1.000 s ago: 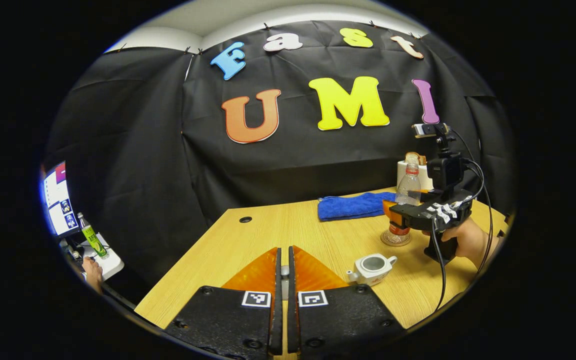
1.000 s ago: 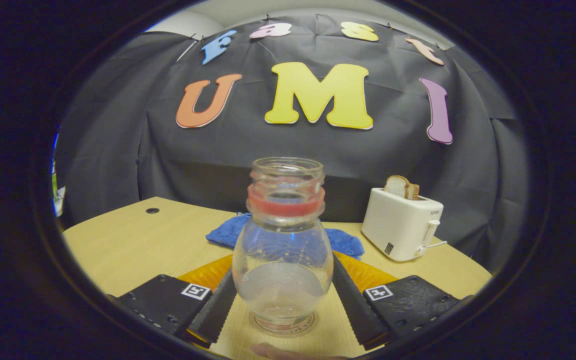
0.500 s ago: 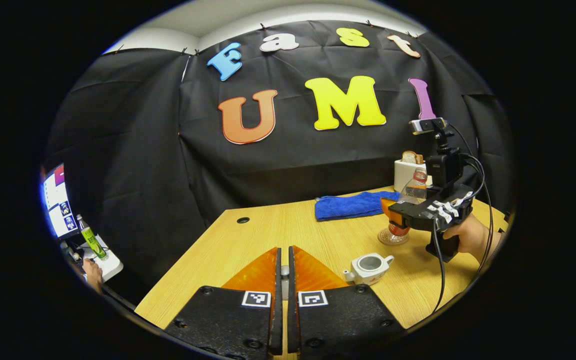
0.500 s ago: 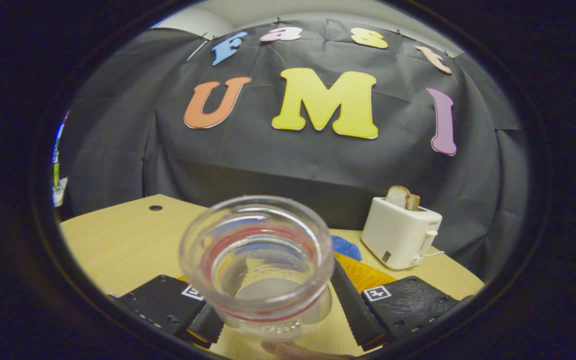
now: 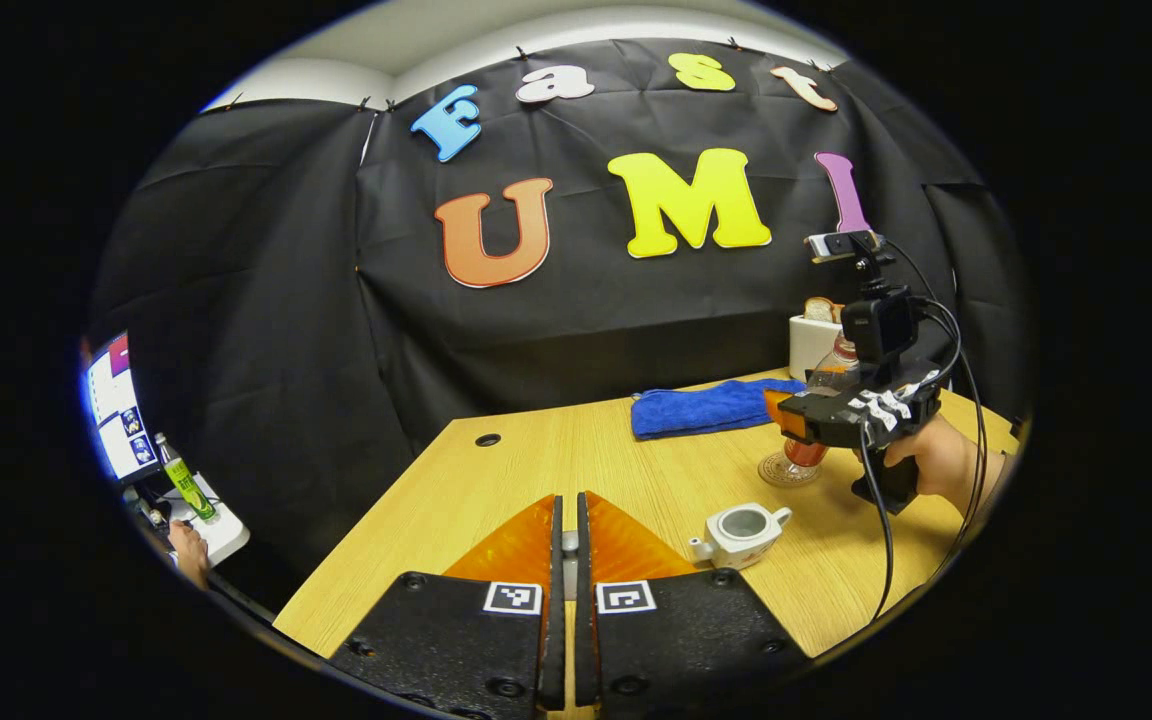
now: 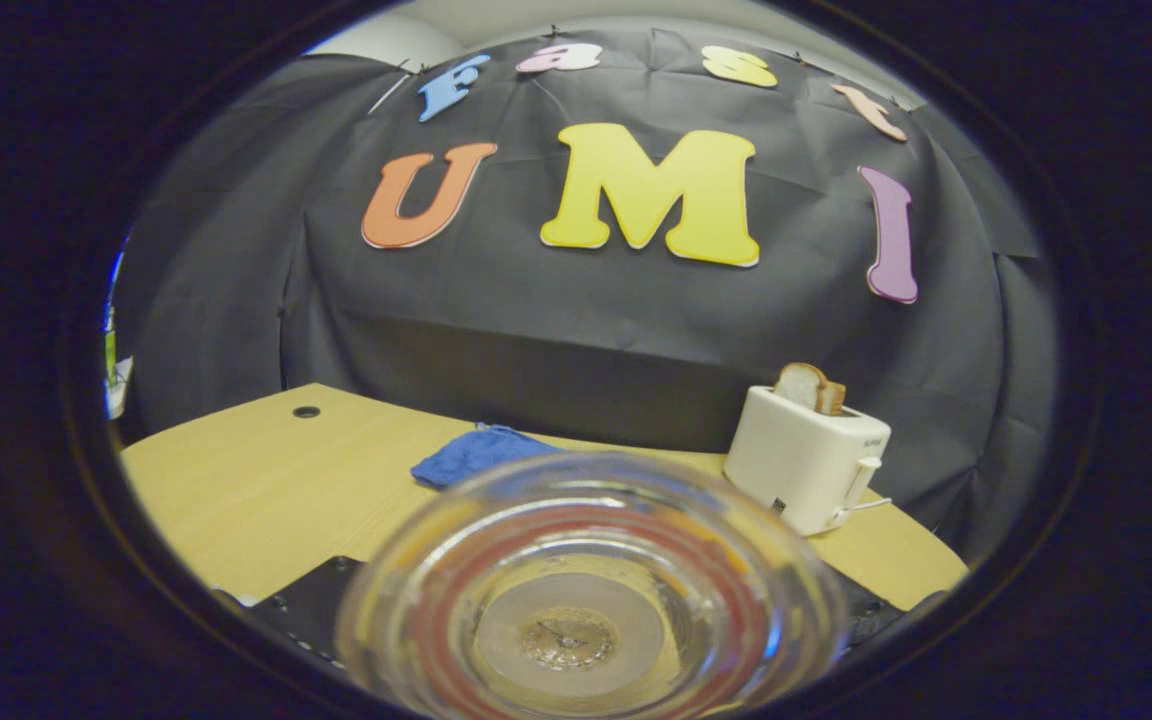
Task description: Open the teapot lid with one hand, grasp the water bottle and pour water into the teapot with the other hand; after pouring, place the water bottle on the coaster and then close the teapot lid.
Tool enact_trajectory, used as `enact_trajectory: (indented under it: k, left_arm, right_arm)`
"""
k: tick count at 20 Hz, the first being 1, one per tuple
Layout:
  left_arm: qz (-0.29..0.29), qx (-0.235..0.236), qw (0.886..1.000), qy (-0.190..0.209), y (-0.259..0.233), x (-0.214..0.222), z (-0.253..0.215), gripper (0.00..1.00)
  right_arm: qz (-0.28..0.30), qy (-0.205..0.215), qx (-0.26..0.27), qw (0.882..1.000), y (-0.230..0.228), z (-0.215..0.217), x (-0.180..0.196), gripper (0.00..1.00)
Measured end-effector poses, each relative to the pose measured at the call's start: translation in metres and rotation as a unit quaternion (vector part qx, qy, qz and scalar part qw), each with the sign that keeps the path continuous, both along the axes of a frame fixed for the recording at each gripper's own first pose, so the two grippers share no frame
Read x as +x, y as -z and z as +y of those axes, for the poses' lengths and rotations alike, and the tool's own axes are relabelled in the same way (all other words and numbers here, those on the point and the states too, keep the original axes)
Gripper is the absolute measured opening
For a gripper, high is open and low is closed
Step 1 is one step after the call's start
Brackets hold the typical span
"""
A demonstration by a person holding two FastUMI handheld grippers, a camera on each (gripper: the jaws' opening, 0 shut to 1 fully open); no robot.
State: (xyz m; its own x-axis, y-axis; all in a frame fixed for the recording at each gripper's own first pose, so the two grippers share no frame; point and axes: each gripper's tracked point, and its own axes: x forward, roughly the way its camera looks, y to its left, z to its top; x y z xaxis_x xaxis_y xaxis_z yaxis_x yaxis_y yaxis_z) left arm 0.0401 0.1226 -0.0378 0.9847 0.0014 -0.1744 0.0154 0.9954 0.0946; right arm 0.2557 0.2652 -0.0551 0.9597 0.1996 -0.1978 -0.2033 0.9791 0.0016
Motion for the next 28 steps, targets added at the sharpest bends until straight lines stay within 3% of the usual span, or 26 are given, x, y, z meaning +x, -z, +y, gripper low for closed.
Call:
enact_trajectory:
  k: [8, 11, 19, 28]
  left_arm:
    - [0.012, 0.014, 1.000, -0.011, 0.010, 0.005, 0.007, 0.06]
    - [0.013, 0.013, 1.000, -0.013, 0.010, 0.004, 0.008, 0.06]
    - [0.008, 0.011, 1.000, -0.011, 0.005, 0.002, 0.009, 0.06]
    - [0.011, 0.014, 1.000, -0.012, 0.007, 0.002, 0.010, 0.06]
  right_arm:
    - [0.066, -0.037, -0.012, 0.997, 0.004, 0.006, 0.023, 0.91]
    - [0.060, -0.034, -0.032, 0.997, 0.005, 0.005, 0.030, 0.91]
    - [0.101, -0.052, -0.001, 0.993, 0.011, 0.011, 0.031, 0.91]
    - [0.096, -0.053, -0.003, 0.994, 0.010, 0.012, 0.031, 0.91]
